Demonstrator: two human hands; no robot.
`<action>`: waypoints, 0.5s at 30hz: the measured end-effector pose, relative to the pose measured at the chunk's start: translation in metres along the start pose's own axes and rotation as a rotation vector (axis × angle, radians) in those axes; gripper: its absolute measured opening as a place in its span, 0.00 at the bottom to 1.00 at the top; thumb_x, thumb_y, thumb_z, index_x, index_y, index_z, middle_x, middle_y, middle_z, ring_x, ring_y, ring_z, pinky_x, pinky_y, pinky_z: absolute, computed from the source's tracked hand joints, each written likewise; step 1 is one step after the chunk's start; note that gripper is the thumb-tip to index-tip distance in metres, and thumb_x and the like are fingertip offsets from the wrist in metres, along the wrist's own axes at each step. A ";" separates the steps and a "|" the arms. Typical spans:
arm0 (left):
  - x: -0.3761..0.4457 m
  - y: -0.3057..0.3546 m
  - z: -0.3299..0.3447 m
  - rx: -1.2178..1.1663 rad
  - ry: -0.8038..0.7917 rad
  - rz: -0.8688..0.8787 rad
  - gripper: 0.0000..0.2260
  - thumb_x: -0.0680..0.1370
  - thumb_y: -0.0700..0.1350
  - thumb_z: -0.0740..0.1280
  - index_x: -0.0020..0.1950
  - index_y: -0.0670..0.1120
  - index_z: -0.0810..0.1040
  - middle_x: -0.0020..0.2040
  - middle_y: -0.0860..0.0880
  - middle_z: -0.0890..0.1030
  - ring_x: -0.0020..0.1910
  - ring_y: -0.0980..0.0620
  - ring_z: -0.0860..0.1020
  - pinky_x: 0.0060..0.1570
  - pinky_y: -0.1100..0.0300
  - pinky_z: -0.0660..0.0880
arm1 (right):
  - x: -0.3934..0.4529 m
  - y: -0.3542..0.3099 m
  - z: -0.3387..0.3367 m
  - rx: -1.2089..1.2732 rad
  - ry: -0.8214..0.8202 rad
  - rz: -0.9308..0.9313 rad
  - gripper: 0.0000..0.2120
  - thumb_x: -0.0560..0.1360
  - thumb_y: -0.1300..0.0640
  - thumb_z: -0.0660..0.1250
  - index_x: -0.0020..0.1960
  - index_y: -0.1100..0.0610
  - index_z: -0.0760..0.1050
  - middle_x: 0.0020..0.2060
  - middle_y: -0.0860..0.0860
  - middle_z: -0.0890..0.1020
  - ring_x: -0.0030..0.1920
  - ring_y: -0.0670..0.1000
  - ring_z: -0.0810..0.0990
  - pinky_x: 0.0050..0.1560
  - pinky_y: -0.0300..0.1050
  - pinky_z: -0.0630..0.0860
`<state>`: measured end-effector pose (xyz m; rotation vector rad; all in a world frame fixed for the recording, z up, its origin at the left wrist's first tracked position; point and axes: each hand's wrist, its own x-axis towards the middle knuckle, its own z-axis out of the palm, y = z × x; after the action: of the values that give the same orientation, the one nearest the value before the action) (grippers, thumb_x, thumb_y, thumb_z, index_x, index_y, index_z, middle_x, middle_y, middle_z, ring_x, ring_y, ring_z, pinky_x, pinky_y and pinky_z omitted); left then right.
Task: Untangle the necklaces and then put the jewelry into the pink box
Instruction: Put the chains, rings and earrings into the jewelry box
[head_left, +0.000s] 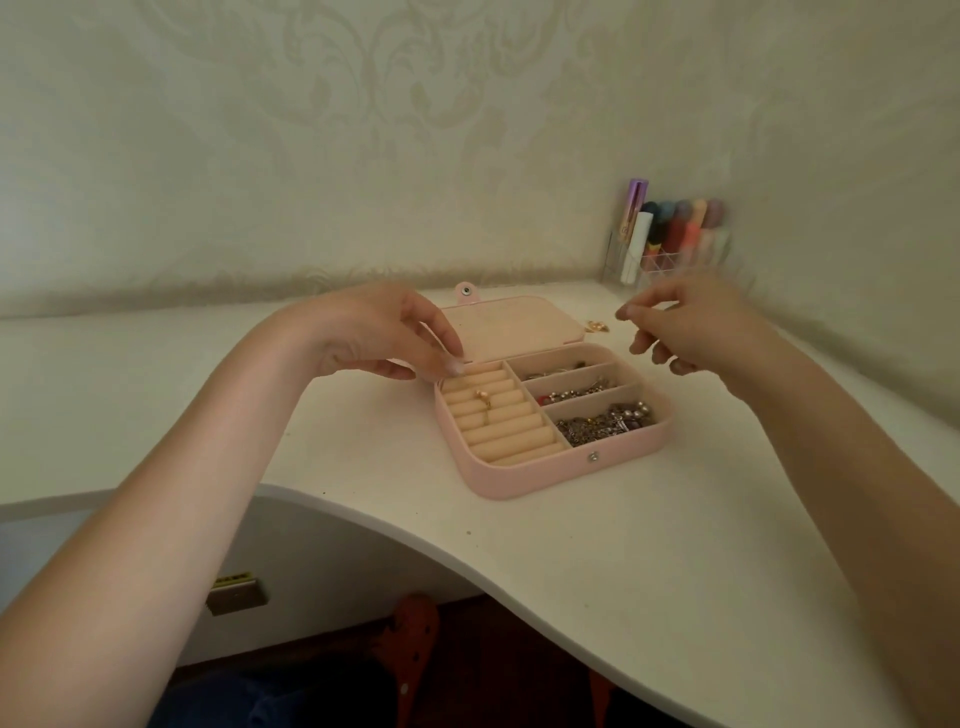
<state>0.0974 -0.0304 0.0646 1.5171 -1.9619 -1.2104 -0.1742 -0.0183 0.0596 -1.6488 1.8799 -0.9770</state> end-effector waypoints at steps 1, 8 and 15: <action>-0.001 -0.001 0.000 -0.015 0.000 0.004 0.08 0.67 0.39 0.77 0.43 0.47 0.82 0.34 0.54 0.80 0.33 0.61 0.78 0.40 0.65 0.74 | 0.004 0.004 0.001 0.000 0.046 -0.019 0.08 0.79 0.59 0.61 0.52 0.56 0.78 0.35 0.53 0.81 0.31 0.47 0.75 0.29 0.39 0.69; -0.003 -0.009 0.006 0.005 0.073 0.081 0.05 0.68 0.39 0.76 0.41 0.47 0.83 0.35 0.51 0.80 0.33 0.62 0.76 0.36 0.70 0.74 | 0.013 0.023 0.014 -0.003 0.187 -0.123 0.08 0.78 0.60 0.61 0.50 0.52 0.78 0.44 0.56 0.83 0.41 0.50 0.79 0.43 0.45 0.75; -0.011 -0.008 0.007 0.059 0.088 0.129 0.05 0.70 0.42 0.75 0.39 0.52 0.85 0.37 0.52 0.81 0.37 0.61 0.76 0.41 0.68 0.74 | -0.046 -0.047 0.046 0.010 -0.057 -0.480 0.09 0.69 0.48 0.73 0.41 0.52 0.78 0.35 0.44 0.79 0.33 0.39 0.73 0.35 0.31 0.69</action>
<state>0.1009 -0.0183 0.0562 1.4226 -2.0192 -1.0249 -0.1013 0.0150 0.0606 -2.1507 1.4643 -1.0999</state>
